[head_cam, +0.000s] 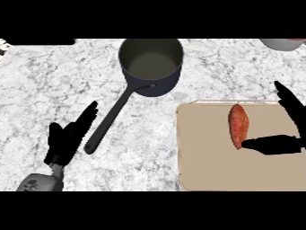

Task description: Pick the sweet potato from the tray and place it in the pot

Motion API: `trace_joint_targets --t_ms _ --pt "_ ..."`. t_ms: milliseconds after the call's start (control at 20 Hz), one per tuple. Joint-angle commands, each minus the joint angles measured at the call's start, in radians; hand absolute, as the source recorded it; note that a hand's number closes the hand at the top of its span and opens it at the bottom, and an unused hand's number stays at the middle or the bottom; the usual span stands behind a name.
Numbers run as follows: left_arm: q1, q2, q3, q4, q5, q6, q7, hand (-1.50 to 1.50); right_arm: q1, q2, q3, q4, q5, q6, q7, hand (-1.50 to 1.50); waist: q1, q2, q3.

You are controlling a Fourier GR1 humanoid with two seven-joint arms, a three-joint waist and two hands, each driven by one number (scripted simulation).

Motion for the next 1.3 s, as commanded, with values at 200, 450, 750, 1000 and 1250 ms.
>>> trace_joint_targets --t_ms 200,450,750,1000,1250 --pt "0.031 -0.032 -0.01 -0.014 -0.034 0.001 0.038 0.0 0.101 0.103 -0.058 0.023 -0.076 0.042 -0.216 -1.5 -0.002 0.002 -0.002" --pt "0.006 -0.032 0.019 0.038 -0.037 -0.022 -0.005 0.0 0.046 0.174 -0.106 0.133 -0.154 0.06 -0.302 -1.5 0.003 0.004 -0.002" --pt "-0.013 -0.025 0.067 0.043 -0.018 -0.054 0.024 0.0 0.07 0.244 -0.131 0.152 -0.202 0.071 -0.315 -1.5 0.0 0.003 -0.003" --pt "0.064 -0.056 0.027 -0.01 -0.057 -0.045 0.006 0.0 -0.009 0.275 -0.168 0.372 -0.214 0.105 -0.45 -1.5 0.009 0.003 -0.002" --pt "-0.048 -0.068 0.053 0.032 -0.066 -0.036 0.056 0.0 0.003 0.26 -0.072 0.442 -0.03 0.097 -0.606 1.5 0.005 0.006 -0.002"
